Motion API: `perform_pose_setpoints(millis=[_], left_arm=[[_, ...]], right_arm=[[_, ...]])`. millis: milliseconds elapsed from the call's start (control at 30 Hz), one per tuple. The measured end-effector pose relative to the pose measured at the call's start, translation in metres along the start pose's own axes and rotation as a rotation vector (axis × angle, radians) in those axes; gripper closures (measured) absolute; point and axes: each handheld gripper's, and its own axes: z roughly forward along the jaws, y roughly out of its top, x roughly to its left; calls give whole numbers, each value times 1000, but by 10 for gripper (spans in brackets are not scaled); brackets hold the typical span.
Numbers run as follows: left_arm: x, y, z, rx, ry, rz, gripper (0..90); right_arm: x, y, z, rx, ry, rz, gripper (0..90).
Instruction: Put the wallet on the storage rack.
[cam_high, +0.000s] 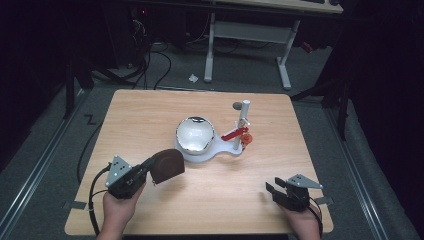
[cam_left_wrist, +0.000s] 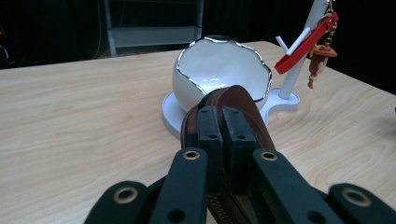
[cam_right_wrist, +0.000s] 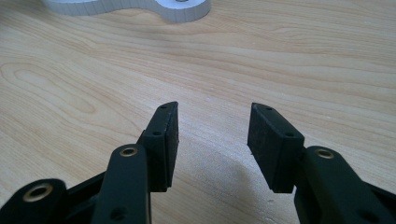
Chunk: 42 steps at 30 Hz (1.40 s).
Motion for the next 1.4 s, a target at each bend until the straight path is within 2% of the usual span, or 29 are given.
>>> perform_pose_setpoints(millis=[267,600,733,967,1400], left_arm=[[1,15,6,-13,-1,-3,874],[9,39,20,-7,12,-1,874],[10,45,24,-2,21,11,873],[15,57,41,37,38,27,874],[16,76,64,91,56,52,873]], right_arm=[[-1,0,0,-4,2,1,540],[-2,1,-2,-12,6,4,545],[-3,1,-2,-13,6,1,546],[-2,1,-2,-13,10,2,547],[-3,1,-2,-14,14,1,548]])
